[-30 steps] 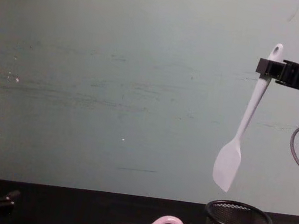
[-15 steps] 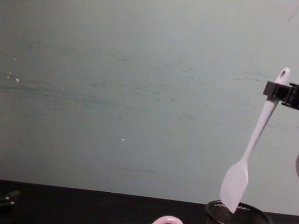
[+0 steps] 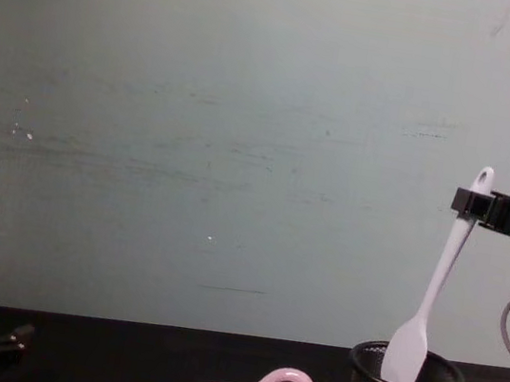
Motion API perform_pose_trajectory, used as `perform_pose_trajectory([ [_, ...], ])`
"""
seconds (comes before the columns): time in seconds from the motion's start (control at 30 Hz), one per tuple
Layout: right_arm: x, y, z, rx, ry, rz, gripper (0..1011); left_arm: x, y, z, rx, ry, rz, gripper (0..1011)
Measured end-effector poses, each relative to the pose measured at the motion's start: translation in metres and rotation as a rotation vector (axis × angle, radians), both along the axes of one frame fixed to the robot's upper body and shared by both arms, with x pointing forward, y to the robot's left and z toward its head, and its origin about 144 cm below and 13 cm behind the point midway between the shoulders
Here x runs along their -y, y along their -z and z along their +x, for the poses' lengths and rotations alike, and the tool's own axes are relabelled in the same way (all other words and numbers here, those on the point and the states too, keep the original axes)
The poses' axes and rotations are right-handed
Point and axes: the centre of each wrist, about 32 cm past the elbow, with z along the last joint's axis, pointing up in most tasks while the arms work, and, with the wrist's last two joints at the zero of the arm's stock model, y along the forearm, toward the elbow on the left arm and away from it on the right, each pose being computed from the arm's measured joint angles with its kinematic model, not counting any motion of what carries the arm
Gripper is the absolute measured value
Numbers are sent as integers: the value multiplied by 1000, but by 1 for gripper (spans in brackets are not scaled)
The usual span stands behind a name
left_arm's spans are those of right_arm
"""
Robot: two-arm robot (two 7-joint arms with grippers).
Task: Use the one hand to pick up the spoon and stir the clear water in the bowl.
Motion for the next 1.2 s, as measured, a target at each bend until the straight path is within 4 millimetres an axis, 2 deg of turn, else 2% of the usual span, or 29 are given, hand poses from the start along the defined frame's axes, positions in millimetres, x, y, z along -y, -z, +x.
perform_pose_trajectory([
  [0.67, 3, 28, 5, -79, 35, 36, 119, 0, 0, 0, 0, 0, 0, 1011],
  [1.2, 4, 37, 7, -88, 27, 38, 119, 0, 0, 0, 0, 0, 0, 1011],
])
